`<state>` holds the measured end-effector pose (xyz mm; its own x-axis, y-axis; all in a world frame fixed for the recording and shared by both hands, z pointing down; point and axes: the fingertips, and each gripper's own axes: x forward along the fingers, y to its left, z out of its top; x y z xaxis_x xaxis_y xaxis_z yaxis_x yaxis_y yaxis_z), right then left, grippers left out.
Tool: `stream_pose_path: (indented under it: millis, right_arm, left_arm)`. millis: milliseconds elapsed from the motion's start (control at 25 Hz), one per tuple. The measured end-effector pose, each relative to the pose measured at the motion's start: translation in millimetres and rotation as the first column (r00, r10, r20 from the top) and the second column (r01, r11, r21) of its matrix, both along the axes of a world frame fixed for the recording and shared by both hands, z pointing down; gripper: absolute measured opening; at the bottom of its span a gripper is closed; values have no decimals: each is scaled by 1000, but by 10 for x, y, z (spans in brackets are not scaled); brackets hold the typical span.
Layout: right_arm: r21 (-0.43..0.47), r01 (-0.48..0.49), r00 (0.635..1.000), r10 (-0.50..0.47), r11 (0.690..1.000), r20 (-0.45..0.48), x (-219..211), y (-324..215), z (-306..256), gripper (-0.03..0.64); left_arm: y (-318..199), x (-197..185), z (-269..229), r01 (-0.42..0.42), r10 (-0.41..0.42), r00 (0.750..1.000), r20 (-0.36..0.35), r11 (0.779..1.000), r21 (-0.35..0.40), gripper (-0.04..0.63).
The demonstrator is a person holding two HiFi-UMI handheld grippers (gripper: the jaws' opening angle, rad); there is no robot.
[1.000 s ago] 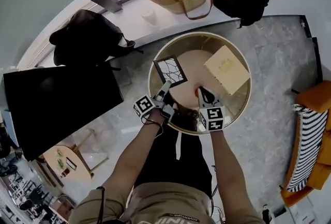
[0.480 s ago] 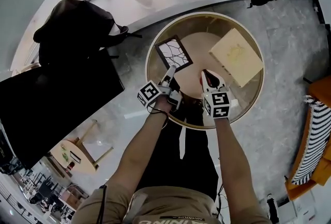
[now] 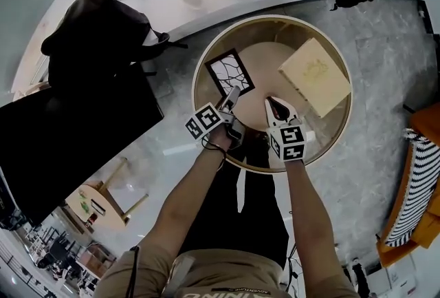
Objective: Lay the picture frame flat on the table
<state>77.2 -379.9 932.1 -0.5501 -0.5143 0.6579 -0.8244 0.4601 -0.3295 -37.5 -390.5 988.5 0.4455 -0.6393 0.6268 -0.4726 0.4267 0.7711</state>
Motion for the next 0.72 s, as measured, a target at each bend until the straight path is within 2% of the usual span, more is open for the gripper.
stream_pose_path:
  millis: [80,120,240,320,400,440,600,720]
  right_arm:
    - [-4,4,1000,-4,1000,6,-25,28,6,11]
    - [-5,10,1000,-10,1000,9,-48,42,11,11]
    - [-9,24,999,-24,1000,21,-116,80,21,11]
    - [-8,32,999,-32,999,31,-150,103,12,11]
    - [-7,45,998,-44,999,36,-177,131,6,11]
    - [-7,49,998,-49,999,38,-185,147,5,11]
    - [-5,44,998,-44,999,43,-156,136,-17,11]
    - [5,33,998,-33,999,44,-126,100,-74,11]
  left_arm:
    - [14,6,-30,-66,66,992,104,998,2,298]
    - [21,-10,-47,-102,99,980,174,995,5,312]
    - [60,-69,-69,-197,185,909,374,980,-6,328]
    - [82,-92,-73,-225,210,868,450,974,-20,339]
    - [107,-115,-76,-234,216,845,488,972,-25,341]
    - [120,-119,-79,-236,216,843,493,972,-24,341]
    - [120,-97,-108,-240,215,860,463,971,-3,341]
    - [91,-106,-196,-271,230,850,474,962,19,341]
